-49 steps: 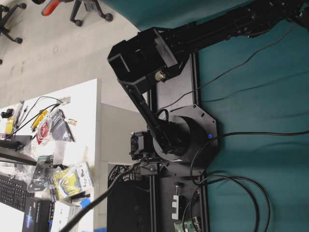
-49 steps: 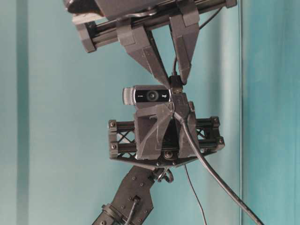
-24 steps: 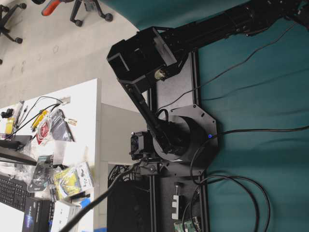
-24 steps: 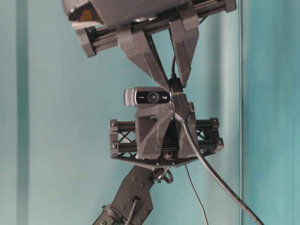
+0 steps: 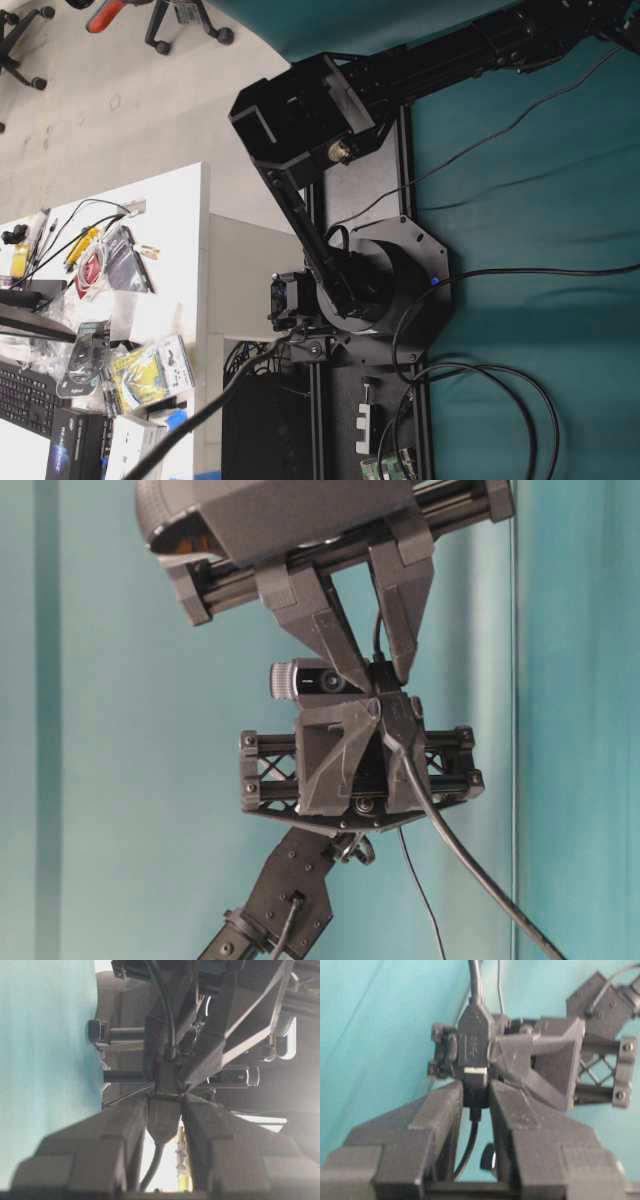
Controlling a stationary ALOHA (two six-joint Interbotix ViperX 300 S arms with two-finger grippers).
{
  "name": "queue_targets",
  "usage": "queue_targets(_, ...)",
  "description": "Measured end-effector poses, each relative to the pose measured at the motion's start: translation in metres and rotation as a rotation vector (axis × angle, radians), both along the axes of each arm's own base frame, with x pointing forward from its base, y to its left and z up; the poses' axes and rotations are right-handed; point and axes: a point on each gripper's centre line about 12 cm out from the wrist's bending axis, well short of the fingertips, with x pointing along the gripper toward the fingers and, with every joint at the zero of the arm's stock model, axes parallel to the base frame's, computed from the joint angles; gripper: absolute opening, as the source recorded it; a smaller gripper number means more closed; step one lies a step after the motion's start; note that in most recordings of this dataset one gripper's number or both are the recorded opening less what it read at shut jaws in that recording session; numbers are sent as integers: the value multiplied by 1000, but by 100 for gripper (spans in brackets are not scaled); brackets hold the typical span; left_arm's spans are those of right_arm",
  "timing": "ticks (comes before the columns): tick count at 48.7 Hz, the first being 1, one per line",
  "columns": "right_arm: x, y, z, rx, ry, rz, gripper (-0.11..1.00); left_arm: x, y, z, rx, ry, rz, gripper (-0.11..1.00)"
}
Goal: Insert the USB using both arms.
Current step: 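Push the USB plug down into the socket with the right gripper, then open the right gripper and pull it away from the joined connector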
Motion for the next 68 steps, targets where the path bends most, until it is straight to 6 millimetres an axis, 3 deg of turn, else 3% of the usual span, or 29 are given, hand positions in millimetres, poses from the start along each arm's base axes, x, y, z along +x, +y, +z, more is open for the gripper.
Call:
queue_targets(53, -4, -12, -2, 18, -18, -76, 20, 7, 10, 7, 14, -24, 14, 28)
queue_targets(64, -6, -21, -7, 137, -39, -152, 20, 6, 15, 8, 15, -25, 25, 28)
queue_targets(66, -5, -22, -7, 150, -42, -155, 24, 6, 15, 8, 16, -25, 26, 28)
queue_targets(68, -5, -23, -7, 158, -43, -155, 35, 6, 17, 8, 15, -25, 28, 28)
